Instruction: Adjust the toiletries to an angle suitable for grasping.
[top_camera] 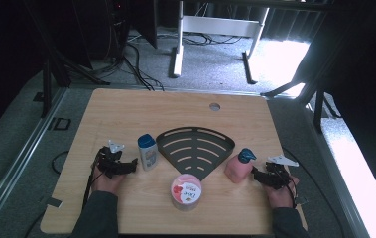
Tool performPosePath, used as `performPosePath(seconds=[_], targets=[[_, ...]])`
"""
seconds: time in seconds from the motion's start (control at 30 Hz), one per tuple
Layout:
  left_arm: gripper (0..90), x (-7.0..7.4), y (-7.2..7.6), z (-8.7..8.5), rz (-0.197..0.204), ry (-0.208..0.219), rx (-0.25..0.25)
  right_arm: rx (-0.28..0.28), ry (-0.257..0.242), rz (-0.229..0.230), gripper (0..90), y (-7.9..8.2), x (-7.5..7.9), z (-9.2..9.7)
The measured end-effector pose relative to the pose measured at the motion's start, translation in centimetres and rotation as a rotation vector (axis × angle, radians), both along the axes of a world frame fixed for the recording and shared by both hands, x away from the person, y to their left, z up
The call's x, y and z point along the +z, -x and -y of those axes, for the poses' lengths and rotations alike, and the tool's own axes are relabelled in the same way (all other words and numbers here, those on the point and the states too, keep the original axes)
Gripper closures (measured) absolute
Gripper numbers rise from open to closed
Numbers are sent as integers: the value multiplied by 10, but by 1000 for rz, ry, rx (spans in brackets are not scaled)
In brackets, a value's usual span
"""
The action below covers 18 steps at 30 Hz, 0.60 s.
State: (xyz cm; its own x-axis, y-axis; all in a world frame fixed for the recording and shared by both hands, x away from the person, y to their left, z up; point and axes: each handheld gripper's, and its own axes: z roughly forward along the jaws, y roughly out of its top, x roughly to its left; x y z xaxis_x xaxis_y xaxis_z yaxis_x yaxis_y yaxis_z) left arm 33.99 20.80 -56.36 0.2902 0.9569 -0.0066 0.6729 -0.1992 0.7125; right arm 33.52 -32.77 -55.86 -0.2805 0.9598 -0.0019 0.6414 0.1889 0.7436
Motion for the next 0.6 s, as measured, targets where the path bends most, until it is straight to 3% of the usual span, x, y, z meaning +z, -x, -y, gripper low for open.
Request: performPosePath(seconds=[0.13,0.27,0.47,0.6], targets=[[214,1,2,0,7,2,-8,-5,-1,0,339,0,0,-1],[328,3,3,0,4,5,-5,-6,-1,0,339,0,0,-1],[474,8,9,3,-3,-50,-14,-6,0,0,339,0,0,-1],[516,10,12,3,-40,-19,-39,-4,-1,-1,339,1,0,-1]])
